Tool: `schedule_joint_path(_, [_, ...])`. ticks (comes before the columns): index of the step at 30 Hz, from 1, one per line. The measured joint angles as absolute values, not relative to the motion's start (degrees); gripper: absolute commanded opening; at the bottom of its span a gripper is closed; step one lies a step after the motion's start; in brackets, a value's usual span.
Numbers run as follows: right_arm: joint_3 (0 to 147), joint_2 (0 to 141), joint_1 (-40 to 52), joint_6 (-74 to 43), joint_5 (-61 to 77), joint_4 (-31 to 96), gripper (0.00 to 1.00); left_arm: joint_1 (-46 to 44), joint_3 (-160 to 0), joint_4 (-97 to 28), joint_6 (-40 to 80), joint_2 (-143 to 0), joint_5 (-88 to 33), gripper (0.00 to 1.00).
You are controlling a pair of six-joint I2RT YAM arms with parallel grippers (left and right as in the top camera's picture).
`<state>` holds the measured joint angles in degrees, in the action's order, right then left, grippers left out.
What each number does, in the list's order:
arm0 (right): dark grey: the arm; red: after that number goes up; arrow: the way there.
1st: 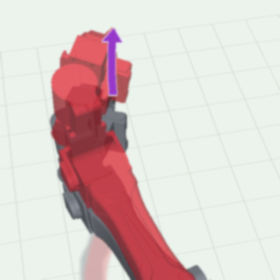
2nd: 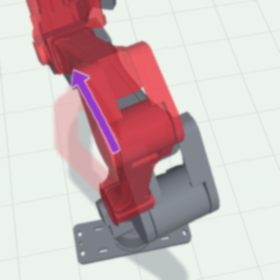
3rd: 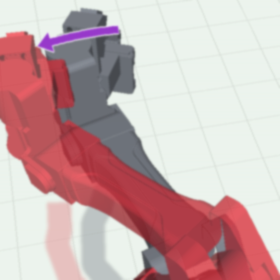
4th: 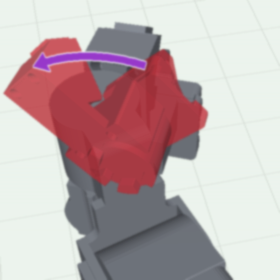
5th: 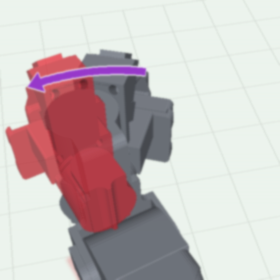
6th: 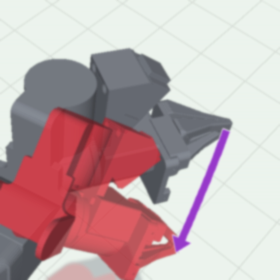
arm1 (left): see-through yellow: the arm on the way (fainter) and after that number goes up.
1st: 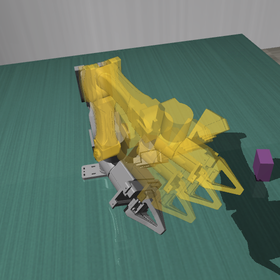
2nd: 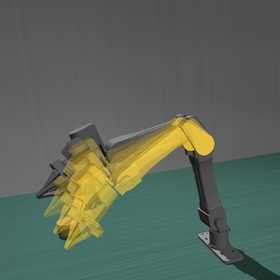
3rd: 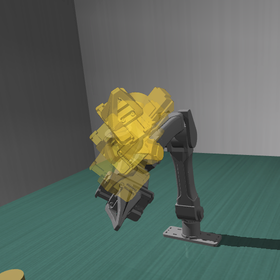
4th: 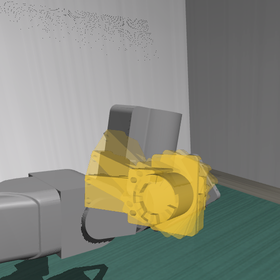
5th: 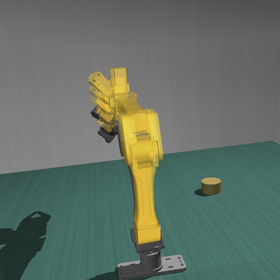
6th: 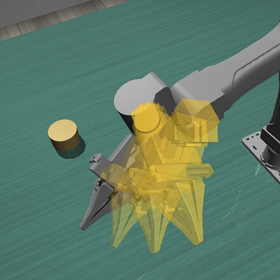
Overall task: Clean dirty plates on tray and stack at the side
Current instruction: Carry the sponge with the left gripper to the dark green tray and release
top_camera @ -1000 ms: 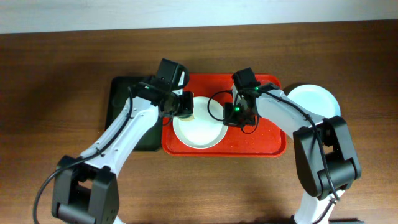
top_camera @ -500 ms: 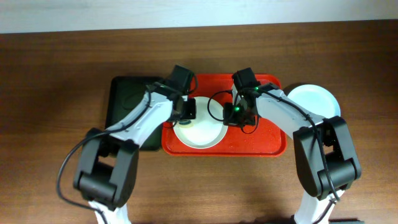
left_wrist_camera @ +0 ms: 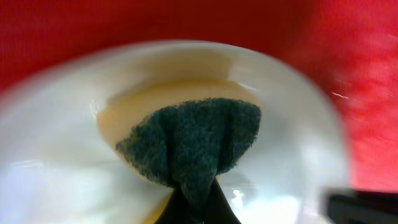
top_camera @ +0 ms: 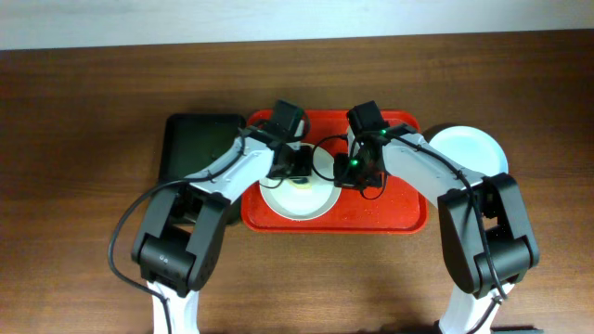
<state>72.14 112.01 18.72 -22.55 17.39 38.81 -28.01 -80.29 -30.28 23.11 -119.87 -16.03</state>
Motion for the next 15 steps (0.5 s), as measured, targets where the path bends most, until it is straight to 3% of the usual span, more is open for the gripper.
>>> schedule_joint_path(4, [72.14,112.01,18.72,-22.50,17.39,38.83,0.04,-28.82,-80.55,-32.97,22.76,-120.05,-20.45,0.00])
schedule_joint_path(8, [72.14,112.01,18.74,-22.50,17.43,38.70,0.04,-27.57,-80.55,-41.65,22.13,-116.64,-17.52,0.00])
schedule_joint_path(15, [72.14,112.01,18.74,-22.52,17.67,38.57,0.05,-19.70,-80.58,-49.19,20.64,-96.49,-6.57,0.00])
